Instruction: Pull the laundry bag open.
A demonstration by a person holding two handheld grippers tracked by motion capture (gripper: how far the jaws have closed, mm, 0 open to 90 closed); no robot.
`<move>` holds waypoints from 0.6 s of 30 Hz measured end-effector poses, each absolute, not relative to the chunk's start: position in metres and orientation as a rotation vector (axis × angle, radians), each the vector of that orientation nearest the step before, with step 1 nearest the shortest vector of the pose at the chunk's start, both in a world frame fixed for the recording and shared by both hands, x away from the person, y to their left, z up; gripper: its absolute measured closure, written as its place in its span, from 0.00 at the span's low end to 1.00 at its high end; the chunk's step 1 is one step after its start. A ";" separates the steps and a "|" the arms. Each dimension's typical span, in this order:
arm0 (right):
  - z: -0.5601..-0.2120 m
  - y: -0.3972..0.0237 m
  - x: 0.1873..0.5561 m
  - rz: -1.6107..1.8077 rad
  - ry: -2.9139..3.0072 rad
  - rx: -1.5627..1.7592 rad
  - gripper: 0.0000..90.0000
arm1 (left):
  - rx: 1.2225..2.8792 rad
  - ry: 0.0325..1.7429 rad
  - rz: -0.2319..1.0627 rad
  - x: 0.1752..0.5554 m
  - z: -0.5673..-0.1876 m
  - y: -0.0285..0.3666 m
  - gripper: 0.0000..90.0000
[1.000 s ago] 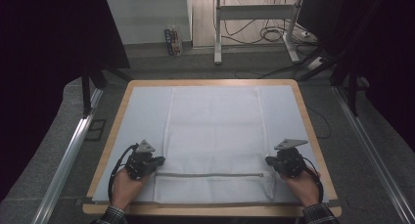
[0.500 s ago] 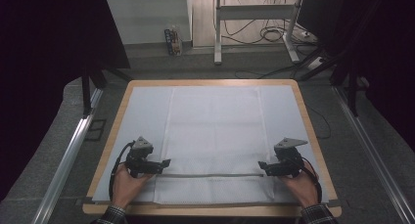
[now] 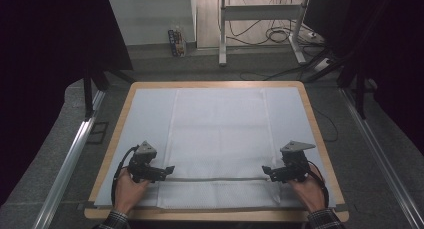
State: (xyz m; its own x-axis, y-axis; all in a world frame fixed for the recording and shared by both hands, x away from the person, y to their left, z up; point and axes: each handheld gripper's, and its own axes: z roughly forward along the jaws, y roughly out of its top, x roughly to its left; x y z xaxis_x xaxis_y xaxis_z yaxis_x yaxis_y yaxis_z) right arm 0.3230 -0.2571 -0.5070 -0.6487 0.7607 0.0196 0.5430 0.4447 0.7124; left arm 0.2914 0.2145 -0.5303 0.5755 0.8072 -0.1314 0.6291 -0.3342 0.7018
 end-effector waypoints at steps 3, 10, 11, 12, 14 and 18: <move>-0.507 -0.257 0.321 1.004 2.346 1.151 0.00 | 2.072 1.140 0.340 0.288 -0.530 0.215 0.04; -0.504 -0.260 0.311 1.008 2.368 1.152 0.00 | 2.030 1.153 0.367 0.280 -0.528 0.220 0.00; -0.504 -0.260 0.309 1.001 2.373 1.153 0.00 | 2.029 1.152 0.361 0.279 -0.528 0.220 0.00; -0.503 -0.261 0.307 0.996 2.376 1.148 0.00 | 2.031 1.150 0.361 0.278 -0.529 0.220 0.00; -0.503 -0.262 0.303 0.985 2.376 1.150 0.00 | 2.035 1.149 0.358 0.277 -0.529 0.219 0.00; -0.502 -0.264 0.294 0.993 2.370 1.164 0.00 | 2.045 1.138 0.363 0.275 -0.529 0.219 0.00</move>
